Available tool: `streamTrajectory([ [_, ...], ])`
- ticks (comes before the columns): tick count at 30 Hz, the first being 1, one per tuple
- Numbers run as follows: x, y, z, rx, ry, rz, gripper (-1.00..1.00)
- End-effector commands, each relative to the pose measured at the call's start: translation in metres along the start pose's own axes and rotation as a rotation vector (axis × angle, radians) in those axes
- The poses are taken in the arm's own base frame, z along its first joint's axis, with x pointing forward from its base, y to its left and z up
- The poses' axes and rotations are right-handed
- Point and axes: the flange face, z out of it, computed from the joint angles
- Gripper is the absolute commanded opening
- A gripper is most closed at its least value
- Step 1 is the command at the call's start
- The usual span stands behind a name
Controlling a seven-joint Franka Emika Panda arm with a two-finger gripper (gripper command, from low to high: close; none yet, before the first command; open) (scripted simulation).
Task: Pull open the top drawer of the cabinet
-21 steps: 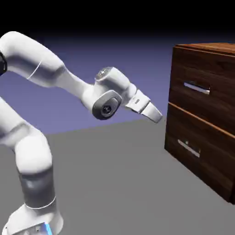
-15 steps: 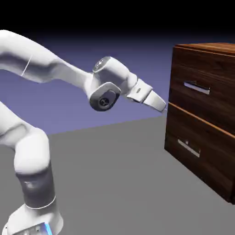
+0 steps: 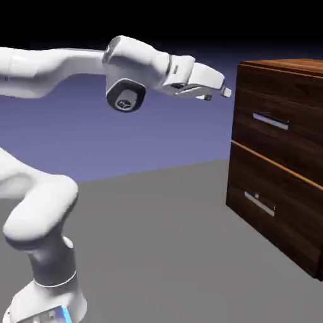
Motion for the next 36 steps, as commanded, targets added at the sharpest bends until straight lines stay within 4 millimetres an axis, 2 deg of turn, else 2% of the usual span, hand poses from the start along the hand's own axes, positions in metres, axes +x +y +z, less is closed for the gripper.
streamTrajectory([
  [1,0.002,-0.005,-0.004,0.006,0.018,-0.021,0.00],
  [6,0.009,-0.031,-0.017,0.033,0.104,-0.139,0.00],
  [10,0.007,-0.055,-0.018,0.052,0.167,-0.248,0.00],
  [14,0.000,-0.079,-0.010,0.068,0.223,-0.368,0.00],
  [18,-0.012,-0.101,0.008,0.081,0.271,-0.496,0.00],
  [23,-0.032,-0.123,0.044,0.092,0.319,-0.661,0.00],
  [28,-0.057,-0.133,0.095,0.100,0.354,-0.827,0.00],
  [32,-0.079,-0.130,0.144,0.103,0.372,-0.955,0.00],
  [36,-0.104,-0.115,0.198,0.102,0.384,-1.075,0.00],
])
